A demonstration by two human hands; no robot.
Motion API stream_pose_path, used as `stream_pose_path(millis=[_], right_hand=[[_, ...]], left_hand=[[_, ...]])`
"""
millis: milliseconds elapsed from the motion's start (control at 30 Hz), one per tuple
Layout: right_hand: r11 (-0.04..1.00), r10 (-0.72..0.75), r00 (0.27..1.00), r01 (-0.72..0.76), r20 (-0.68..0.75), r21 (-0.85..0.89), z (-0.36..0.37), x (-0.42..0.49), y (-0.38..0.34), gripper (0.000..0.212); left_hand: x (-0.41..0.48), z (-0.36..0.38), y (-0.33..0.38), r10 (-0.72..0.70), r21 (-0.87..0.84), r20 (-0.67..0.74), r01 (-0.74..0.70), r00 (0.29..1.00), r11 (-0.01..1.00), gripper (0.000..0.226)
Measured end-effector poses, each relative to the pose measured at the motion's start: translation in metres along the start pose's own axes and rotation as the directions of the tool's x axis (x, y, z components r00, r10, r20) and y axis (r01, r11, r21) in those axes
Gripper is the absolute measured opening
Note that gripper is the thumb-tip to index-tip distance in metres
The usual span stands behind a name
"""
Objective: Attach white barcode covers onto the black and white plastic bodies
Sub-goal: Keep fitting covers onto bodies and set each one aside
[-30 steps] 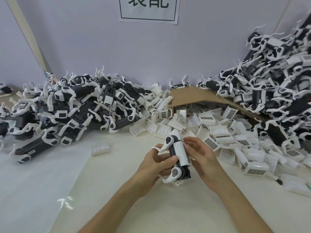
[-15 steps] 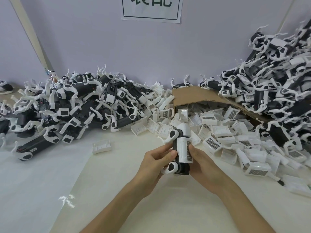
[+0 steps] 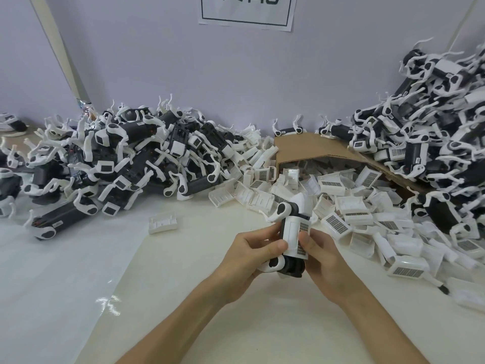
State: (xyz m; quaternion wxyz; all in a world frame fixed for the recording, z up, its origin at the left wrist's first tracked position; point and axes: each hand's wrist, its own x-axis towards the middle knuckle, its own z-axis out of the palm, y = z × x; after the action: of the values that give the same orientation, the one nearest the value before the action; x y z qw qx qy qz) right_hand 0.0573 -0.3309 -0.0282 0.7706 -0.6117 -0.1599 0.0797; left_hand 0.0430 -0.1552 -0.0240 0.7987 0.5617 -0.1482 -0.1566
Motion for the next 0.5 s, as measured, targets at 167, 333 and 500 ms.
stream_pose_path(millis=[167, 333, 500], right_hand=[[0.991, 0.011, 0.998, -0.019, -0.061, -0.136, 0.004, 0.002, -0.003, 0.061], [0.963, 0.024, 0.990, -0.061, -0.141, -0.261, -0.002, 0.000, -0.012, 0.054], [0.980, 0.116, 0.993, -0.110, 0.027, -0.167, 0.005, -0.003, -0.010, 0.047]], left_hand=[[0.005, -0.006, 0.001, -0.012, 0.018, -0.040, 0.012, 0.999, 1.000, 0.041], [0.008, -0.009, -0.001, -0.069, 0.043, 0.029, 0.068, 0.997, 0.997, 0.041], [0.010, -0.014, -0.001, -0.011, 0.140, -0.124, 0.029, 0.992, 0.990, 0.039]])
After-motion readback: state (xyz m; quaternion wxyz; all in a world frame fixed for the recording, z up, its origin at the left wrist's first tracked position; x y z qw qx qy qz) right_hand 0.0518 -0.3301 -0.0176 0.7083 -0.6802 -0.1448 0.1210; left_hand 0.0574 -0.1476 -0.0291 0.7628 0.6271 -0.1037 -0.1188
